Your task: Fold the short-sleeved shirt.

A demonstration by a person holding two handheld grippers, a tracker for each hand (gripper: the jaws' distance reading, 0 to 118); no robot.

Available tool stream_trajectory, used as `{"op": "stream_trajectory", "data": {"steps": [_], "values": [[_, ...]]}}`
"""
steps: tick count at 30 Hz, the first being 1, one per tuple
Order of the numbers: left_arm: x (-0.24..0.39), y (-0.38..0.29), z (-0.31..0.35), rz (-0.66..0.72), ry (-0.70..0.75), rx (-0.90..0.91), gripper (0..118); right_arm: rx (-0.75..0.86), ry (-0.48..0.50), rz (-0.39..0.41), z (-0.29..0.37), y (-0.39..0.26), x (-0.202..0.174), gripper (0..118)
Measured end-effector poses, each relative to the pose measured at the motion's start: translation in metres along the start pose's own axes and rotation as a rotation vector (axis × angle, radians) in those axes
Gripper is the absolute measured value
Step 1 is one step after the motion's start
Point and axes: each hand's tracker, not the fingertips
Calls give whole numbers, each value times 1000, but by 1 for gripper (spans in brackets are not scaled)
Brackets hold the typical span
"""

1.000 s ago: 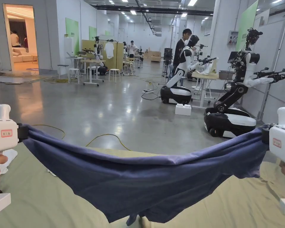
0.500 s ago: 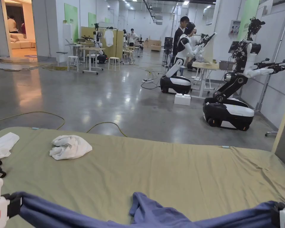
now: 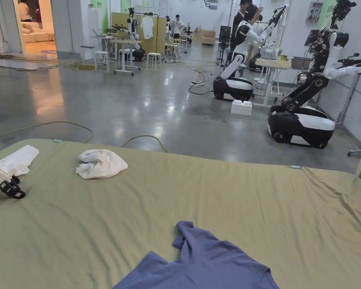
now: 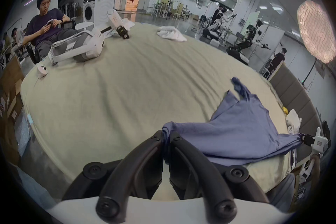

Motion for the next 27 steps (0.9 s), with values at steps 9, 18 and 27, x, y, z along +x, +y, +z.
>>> {"op": "stream_trajectory", "data": {"steps": [9, 18, 27], "values": [[37, 8, 8, -193, 91, 64, 59, 114, 63, 30, 19, 3, -34, 76], [118, 24, 23, -321, 17, 279, 60, 381, 146, 1, 48, 37, -93, 76], [187, 40, 46, -304, 1, 577, 23, 550, 247, -94, 65, 67, -144, 61]]}}
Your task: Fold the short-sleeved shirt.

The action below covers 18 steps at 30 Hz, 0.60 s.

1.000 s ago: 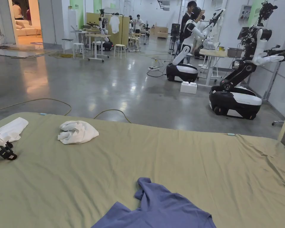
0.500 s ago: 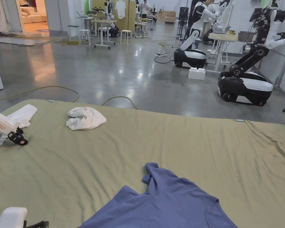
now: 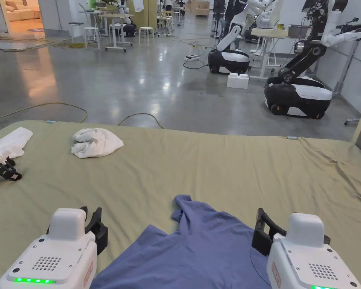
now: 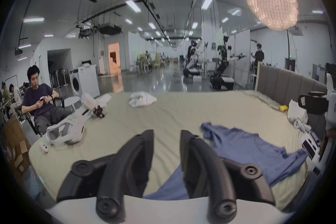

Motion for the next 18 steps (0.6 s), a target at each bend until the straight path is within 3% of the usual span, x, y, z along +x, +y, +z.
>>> {"op": "stream_trajectory", "data": {"steps": [1, 3, 5, 12, 18], "values": [[2, 2, -2, -6, -3, 21, 19, 1, 15, -9, 0, 2, -3, 54], [6, 8, 1, 0, -35, 58, 11, 24, 7, 1, 0, 4, -8, 3], [8, 8, 0, -15, -10, 89, 7, 78, -47, 53, 1, 5, -15, 0], [-5, 8, 2, 28, 3, 63, 3, 105, -10, 58, -6, 10, -20, 0], [-69, -22, -1, 90, 86, -65, 0, 57, 12, 82, -16, 0, -24, 0]]}}
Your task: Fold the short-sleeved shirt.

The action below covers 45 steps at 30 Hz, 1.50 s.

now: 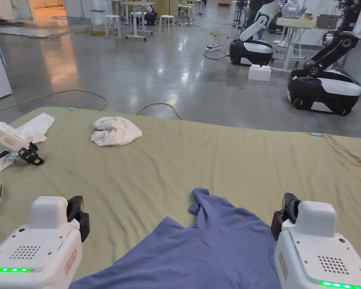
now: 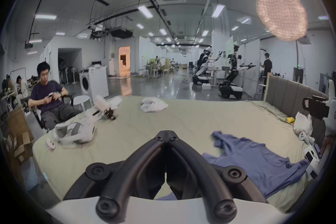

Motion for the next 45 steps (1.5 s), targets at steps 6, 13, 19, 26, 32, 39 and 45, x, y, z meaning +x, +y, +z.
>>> {"op": "stream_trajectory", "data": {"steps": [6, 13, 19, 26, 32, 39, 45], "values": [[-79, -37, -25, 176, 36, -356, 0, -103, 38, 13, -15, -22, -7, 0], [-103, -83, -53, 219, 33, -703, 53, -196, 64, 31, -28, -46, -23, 0], [-110, -116, -87, 230, 165, -837, 64, -242, 84, 55, -33, -57, -35, 0], [-99, -116, -98, 202, 186, -922, 65, -282, 97, 77, -43, -66, -43, 0], [-77, -109, -87, 129, 160, -894, 11, -333, 107, 67, -64, -74, -44, 0], [-98, -112, -81, 228, 119, -808, 6, -522, 133, 106, -168, -75, -24, 72], [-111, -104, -69, 258, 98, -757, 6, -706, 158, 133, -274, -77, -9, 87]]}}
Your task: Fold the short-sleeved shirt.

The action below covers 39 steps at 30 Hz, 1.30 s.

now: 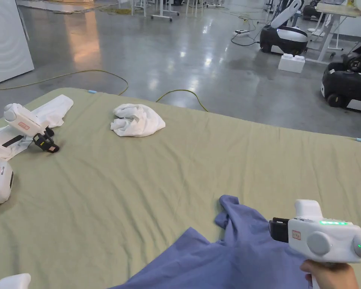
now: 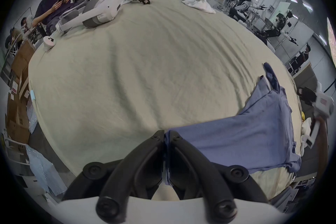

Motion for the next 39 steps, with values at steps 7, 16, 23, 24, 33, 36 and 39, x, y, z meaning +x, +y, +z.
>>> {"op": "stream_trajectory", "data": {"steps": [7, 16, 23, 24, 33, 36, 39], "values": [[11, -2, 5, 8, 3, 6, 6, -215, 58, 72, -80, 19, 0, 88], [19, -7, 4, -10, 27, -8, 6, -265, 81, 134, -100, 20, -16, 52], [29, -7, 18, -9, 29, 31, 6, -164, 54, 37, -52, 15, -12, 5], [30, -6, 21, -6, 22, 44, 6, -128, 57, 20, -38, 14, -10, 5], [41, 16, 62, -29, -69, 244, 6, 192, 50, -29, 105, 6, 27, 5], [54, 39, 84, -62, -119, 336, 6, 297, 8, -39, 167, 10, 43, 5], [77, 70, 115, -99, -170, 398, 6, 412, -63, -73, 206, 21, 72, 5]]}}
